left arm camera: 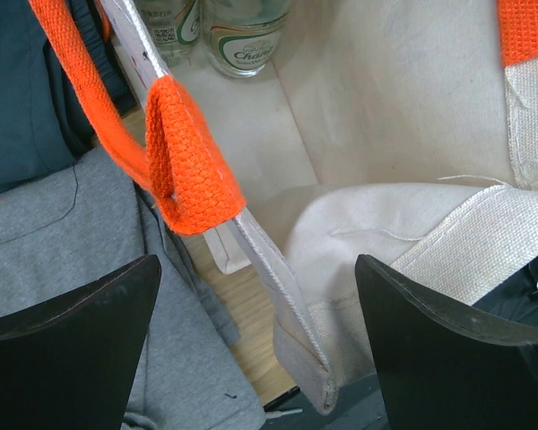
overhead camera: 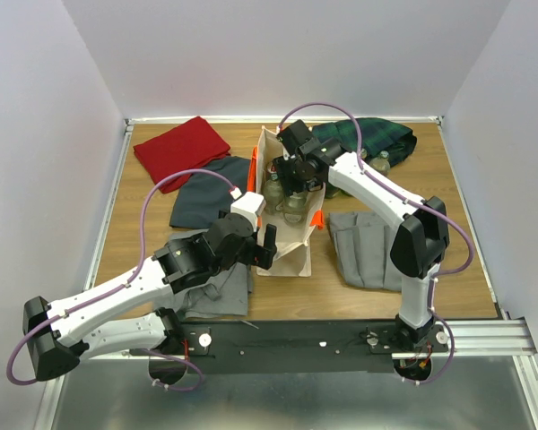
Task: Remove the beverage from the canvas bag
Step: Adjust the drink in the canvas bag.
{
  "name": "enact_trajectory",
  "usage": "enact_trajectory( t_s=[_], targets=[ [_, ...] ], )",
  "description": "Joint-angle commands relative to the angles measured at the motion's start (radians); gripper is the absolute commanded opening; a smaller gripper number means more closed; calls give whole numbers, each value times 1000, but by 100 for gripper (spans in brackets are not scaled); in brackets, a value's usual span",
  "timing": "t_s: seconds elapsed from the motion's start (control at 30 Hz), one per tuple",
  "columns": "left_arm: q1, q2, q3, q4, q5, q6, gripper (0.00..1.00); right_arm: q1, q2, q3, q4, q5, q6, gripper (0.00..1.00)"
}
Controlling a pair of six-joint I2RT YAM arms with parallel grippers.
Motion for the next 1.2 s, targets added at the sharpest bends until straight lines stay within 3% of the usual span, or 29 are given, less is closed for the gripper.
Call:
enact_trajectory(
  t_s=[0.0, 0.47, 0.63, 0.77, 1.17],
  targets=[
    [-3, 14, -11, -63, -1, 22, 99, 7, 42, 8, -69, 8, 9, 61],
    [-3, 0, -20, -69, -10, 17, 99, 8, 50, -5, -81, 2, 9, 50],
    [-3, 3, -17, -71, -10, 18, 99, 8, 47, -12, -85, -3, 8, 30],
    [-3, 3, -18, -72, -10, 18, 99, 8, 42, -17, -84, -5, 6, 1],
    [-5, -6, -20, -74, -15, 12, 99, 10, 29, 52, -101, 2, -2, 1]
  ],
)
